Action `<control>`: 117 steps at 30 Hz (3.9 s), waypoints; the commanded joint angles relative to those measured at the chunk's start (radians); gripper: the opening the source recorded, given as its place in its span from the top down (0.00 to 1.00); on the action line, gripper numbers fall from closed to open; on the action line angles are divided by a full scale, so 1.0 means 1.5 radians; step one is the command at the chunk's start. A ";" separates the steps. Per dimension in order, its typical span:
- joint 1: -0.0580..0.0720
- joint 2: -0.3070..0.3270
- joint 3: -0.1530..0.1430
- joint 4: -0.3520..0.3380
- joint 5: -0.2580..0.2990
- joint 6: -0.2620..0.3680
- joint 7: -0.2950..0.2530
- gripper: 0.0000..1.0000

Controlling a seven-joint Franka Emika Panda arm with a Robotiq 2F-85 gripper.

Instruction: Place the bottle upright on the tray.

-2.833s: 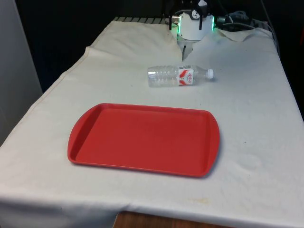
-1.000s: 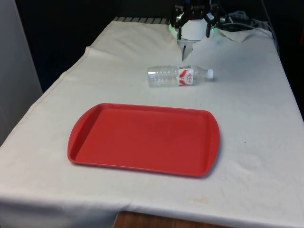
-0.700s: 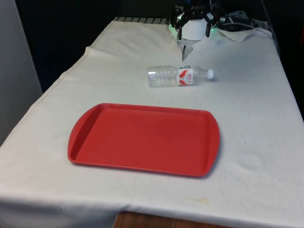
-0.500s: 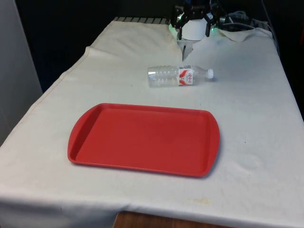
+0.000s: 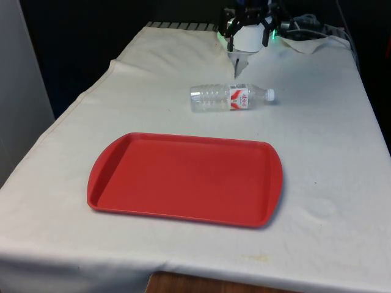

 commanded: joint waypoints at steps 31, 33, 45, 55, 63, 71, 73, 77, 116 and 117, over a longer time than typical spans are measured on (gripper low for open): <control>-0.003 0.005 0.000 0.001 0.000 0.001 -0.092 0.00; -0.003 0.008 0.000 0.001 -0.004 0.005 -0.103 0.00; -0.003 0.011 0.001 0.002 -0.005 0.004 -0.139 0.00; -0.003 0.012 0.001 0.003 -0.006 0.003 -0.173 0.00; -0.003 0.014 0.001 0.003 -0.006 0.003 -0.197 0.00; -0.003 0.016 0.001 0.004 -0.006 0.004 -0.226 0.00; -0.003 0.017 0.001 0.005 -0.006 0.004 -0.233 0.00; -0.003 0.019 0.001 0.006 -0.006 0.004 -0.247 0.00; -0.003 0.027 0.001 0.006 -0.007 0.017 -0.392 0.00; -0.003 0.026 0.001 0.008 0.000 0.007 -0.394 0.00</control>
